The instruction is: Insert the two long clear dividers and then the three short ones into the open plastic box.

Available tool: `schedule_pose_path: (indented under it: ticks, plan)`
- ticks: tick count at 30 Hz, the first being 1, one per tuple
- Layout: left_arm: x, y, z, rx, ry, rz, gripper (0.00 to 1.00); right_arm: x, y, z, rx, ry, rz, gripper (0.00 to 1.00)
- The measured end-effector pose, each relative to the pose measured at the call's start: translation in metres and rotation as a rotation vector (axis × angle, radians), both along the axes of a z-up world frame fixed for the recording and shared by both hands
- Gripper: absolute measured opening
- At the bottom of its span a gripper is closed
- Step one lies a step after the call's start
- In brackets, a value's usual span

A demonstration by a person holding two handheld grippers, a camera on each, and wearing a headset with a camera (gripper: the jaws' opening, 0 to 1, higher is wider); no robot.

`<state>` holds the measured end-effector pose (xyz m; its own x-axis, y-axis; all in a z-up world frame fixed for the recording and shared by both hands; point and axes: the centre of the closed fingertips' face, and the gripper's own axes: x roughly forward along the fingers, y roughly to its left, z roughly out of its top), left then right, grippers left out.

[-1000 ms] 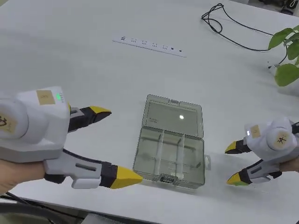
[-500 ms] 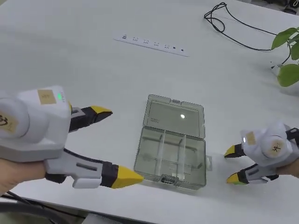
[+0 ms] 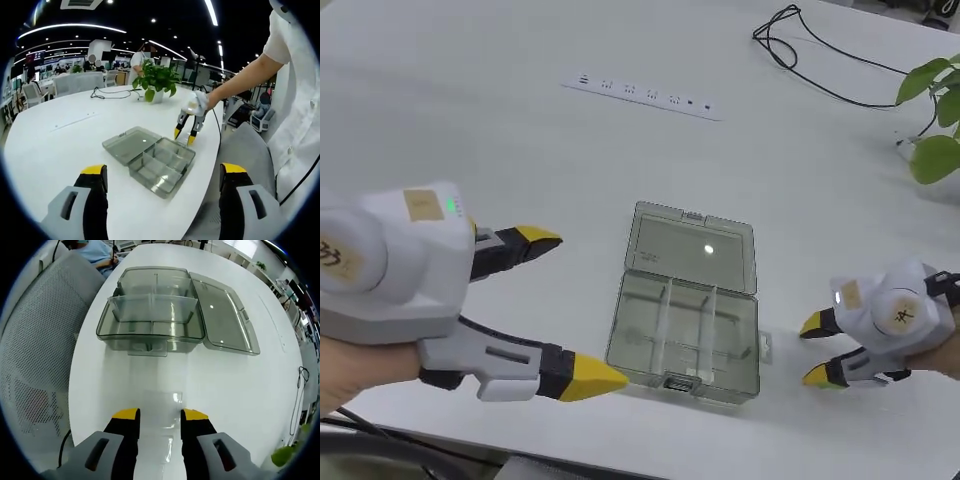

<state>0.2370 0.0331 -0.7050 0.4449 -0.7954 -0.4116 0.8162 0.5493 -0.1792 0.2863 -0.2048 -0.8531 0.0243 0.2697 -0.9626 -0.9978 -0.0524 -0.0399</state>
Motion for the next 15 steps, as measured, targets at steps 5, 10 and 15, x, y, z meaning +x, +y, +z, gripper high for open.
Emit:
schedule_pose_path:
  ticks: [5,10,15]
  plan:
    - [0.000,-0.002,0.002,0.003,-0.001,-0.014,0.95,0.005,0.003,0.016,0.039,-0.033,-0.044,0.33]
    - [0.003,-0.006,0.008,-0.004,-0.009,-0.027,0.94,0.004,0.008,0.036,0.081,-0.070,-0.085,0.32]
    - [0.007,-0.013,0.017,-0.031,-0.005,-0.032,0.93,-0.001,0.016,0.063,0.113,-0.116,-0.107,0.32]
